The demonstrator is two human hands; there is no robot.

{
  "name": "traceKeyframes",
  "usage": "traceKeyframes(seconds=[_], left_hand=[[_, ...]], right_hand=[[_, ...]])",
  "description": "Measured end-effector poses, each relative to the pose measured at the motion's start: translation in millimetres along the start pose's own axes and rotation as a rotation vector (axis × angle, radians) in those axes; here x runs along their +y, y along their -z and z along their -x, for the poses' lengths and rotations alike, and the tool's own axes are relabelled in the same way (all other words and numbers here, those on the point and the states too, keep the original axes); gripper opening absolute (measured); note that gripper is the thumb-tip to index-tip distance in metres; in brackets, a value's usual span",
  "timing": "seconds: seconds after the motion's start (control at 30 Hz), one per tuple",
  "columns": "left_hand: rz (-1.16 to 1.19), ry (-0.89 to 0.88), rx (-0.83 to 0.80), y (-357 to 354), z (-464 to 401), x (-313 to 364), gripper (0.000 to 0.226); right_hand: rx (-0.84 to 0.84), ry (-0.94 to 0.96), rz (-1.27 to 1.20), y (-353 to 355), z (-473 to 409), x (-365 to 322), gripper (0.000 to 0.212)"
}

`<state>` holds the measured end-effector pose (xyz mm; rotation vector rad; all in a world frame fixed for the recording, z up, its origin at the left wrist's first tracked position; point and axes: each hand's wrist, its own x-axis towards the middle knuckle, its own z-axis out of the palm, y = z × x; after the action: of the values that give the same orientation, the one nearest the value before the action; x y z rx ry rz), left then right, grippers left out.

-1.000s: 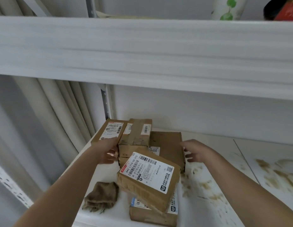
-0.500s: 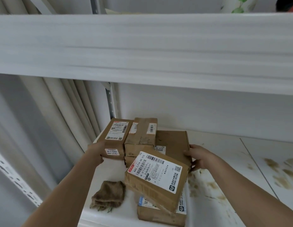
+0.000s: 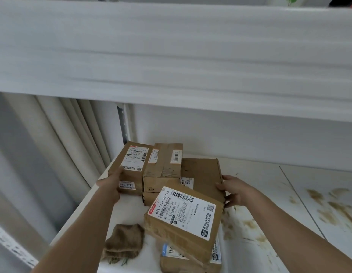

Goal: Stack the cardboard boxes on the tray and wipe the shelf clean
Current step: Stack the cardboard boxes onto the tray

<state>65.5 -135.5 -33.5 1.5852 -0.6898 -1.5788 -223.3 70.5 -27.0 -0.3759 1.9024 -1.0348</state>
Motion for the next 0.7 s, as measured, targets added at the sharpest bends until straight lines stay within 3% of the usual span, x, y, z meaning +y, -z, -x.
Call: traceKeyframes(seconds=[0.3, 0.4, 0.57, 0.7], left_hand=[[0.184, 0.004, -0.031, 7.9, -30.2, 11.1, 0.092], [0.224, -0.076, 0.046, 15.1, -7.2, 30.3, 0.078], [0.310, -0.106, -0.012, 25.5, 3.9, 46.9, 0.057], [0.322, -0.107, -0.119, 32.4, 12.2, 54.1, 0.056]], right_hand=[[0.046, 0.015, 0.019, -3.0, 2.7, -10.4, 0.028], [0.050, 0.026, -0.011, -8.0, 2.5, -15.9, 0.032], [0.024, 0.032, -0.085, -29.7, -3.9, -18.9, 0.055], [-0.005, 0.066, -0.093, -51.6, -6.4, -19.7, 0.040]])
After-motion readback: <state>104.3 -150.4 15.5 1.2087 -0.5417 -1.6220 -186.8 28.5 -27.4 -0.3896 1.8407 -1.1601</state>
